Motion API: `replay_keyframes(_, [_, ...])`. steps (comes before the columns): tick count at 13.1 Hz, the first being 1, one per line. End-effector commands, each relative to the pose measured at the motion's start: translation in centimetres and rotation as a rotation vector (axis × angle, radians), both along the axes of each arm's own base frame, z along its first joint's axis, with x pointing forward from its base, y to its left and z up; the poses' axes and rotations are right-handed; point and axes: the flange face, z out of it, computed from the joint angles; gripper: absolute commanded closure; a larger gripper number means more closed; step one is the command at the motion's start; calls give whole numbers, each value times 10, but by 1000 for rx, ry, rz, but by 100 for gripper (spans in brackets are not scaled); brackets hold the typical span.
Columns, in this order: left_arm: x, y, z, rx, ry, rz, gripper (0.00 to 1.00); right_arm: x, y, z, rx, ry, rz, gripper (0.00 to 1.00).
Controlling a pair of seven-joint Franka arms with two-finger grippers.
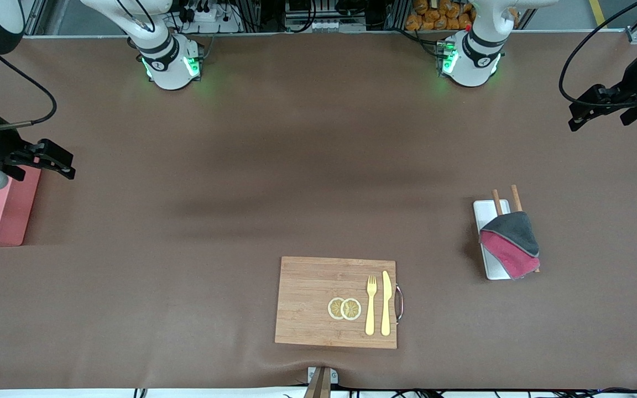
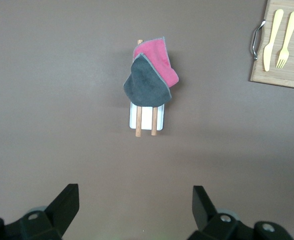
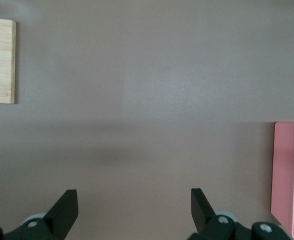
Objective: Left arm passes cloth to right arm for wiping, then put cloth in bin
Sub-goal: 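Move the left gripper down to the pink-grey cloth on the chopstick holder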
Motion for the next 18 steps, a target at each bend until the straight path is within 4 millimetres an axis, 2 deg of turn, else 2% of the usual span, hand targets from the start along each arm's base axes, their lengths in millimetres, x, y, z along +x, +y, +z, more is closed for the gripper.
replay_keyframes(1, [-2,-2,5,8,-5,-15,0,-1,1,4,-1,-1,-8,0])
replay_keyframes(6, [14,2,-9,25,21,-20,0,-1,1,4,0,2,-8,0])
replay_keyframes(7, [21,1,-18,23,34,-36,0,-1,1,4,0,2,-8,0])
replay_keyframes(11, [56,2,-87,14,81,-40,0,0,3,1,6,6,3,0])
replay_keyframes(13, [63,0,-128,10,60,-50,0,1,2,1,7,1,6,0])
replay_keyframes(16, [74,-5,-201,6,39,-65,0,1,2,1,8,0,6,0])
replay_keyframes(18, [80,-1,-238,0,8,-54,0,2,1,-1,9,6,3,0])
